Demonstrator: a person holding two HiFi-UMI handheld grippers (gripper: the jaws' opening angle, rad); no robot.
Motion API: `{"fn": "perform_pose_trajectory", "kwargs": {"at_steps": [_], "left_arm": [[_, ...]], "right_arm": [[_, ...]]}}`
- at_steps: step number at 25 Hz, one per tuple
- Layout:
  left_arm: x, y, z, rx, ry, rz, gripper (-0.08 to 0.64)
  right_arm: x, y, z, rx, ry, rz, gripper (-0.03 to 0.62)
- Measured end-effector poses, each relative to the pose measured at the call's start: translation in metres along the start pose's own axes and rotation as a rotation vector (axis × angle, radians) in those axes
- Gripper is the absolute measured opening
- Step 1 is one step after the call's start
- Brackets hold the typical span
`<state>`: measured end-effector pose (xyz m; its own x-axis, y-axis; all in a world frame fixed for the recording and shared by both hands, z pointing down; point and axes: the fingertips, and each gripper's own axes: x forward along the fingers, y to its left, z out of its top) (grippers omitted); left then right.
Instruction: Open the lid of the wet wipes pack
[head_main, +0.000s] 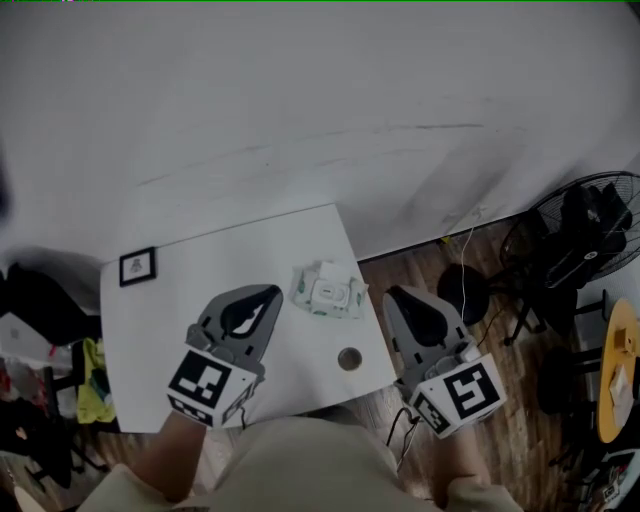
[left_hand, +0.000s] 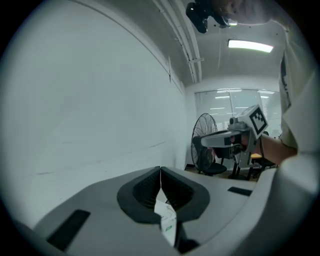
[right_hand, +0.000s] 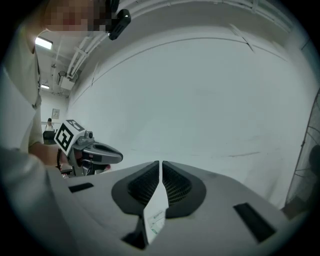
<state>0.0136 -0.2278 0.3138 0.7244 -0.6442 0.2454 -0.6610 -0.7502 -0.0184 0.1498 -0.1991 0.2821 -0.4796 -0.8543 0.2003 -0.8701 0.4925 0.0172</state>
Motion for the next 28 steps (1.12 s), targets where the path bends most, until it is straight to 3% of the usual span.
{"fn": "perform_pose_trajectory", "kwargs": {"at_steps": [6,12,28], "left_arm": [[-0.014,-0.005,-0.005,0.013,-0.004,0.024,0.021],[-0.015,-0.008,-0.036,0.024,0.063,0.034,0.021],[-0.014,-0.008,-0.027,0.03,0.045,0.029,0.021]], "right_arm": [[-0.012,0.02,-0.017,0.02,0.033,0.028,0.031],[-0.015,0.026,-0.038,0.058,0.073,0.018,0.031],[-0.006,0.034,-0.039,0.049,0.08,0.036,0.031]]}}
